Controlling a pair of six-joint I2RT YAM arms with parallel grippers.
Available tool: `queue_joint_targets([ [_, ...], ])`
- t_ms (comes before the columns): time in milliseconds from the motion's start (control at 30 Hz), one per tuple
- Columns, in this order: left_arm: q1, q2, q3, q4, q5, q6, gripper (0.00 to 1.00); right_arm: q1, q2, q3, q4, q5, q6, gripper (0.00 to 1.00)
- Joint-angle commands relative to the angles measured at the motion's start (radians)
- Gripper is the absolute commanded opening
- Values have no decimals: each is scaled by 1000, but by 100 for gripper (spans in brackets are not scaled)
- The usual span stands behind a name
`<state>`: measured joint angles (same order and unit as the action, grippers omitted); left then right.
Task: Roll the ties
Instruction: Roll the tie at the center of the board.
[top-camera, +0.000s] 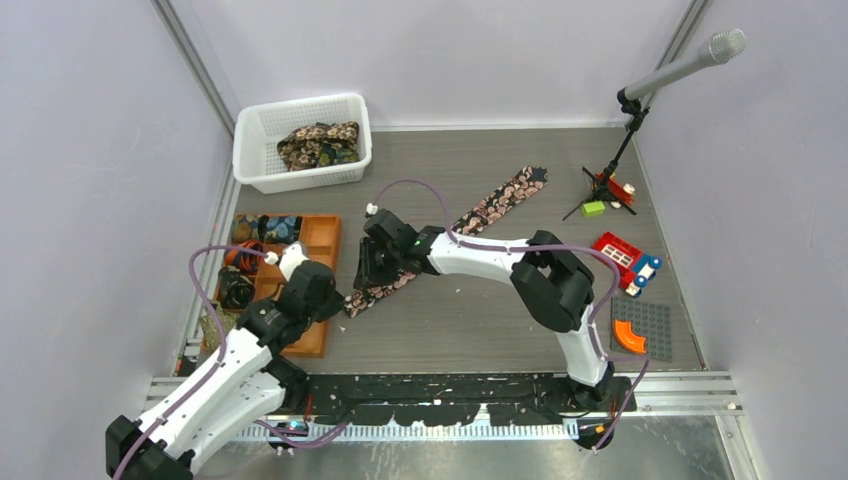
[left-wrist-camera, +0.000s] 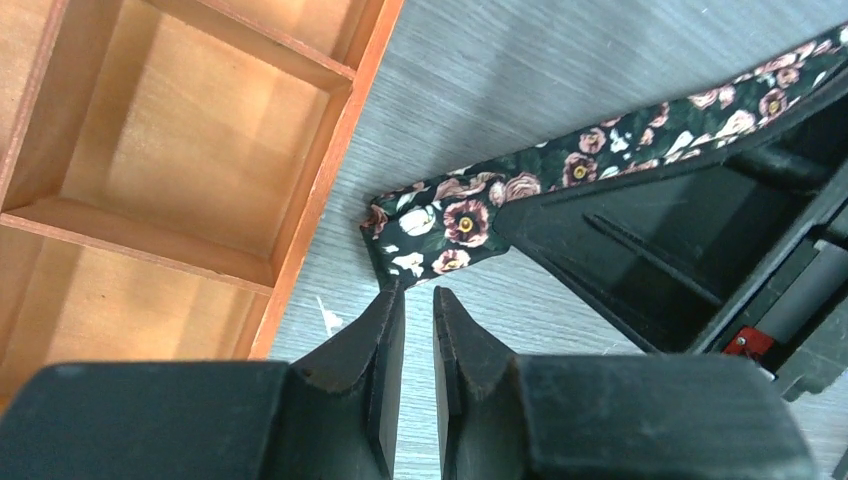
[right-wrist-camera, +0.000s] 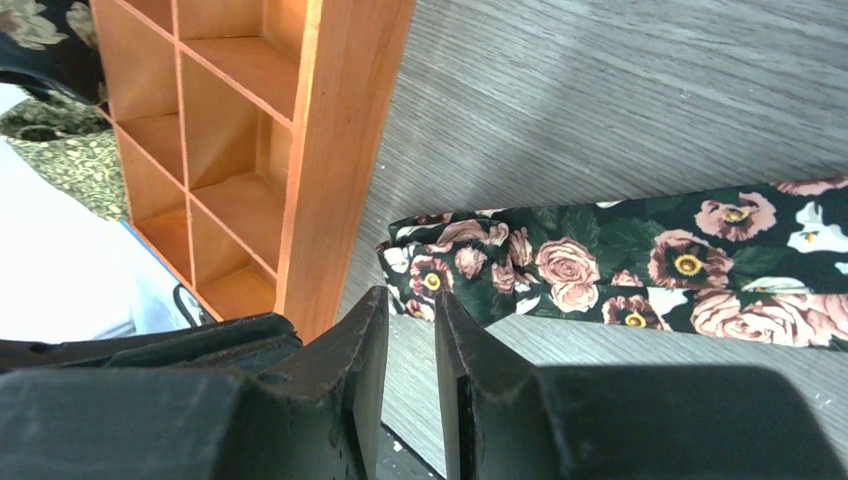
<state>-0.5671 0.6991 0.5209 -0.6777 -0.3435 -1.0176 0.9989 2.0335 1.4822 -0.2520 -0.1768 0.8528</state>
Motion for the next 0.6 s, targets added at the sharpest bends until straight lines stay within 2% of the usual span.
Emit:
queue_joint_targets([
  [0,4,35,-12,41,39,58,19,-3,37,63,-27,-28,-40,29],
  [267,4,193,-19,143,89,86,16,-28,69,48,-26,-40,-58,28],
  [567,5,294,-68,219,82,81,15,-43,88,6,3,-53,-59,28],
])
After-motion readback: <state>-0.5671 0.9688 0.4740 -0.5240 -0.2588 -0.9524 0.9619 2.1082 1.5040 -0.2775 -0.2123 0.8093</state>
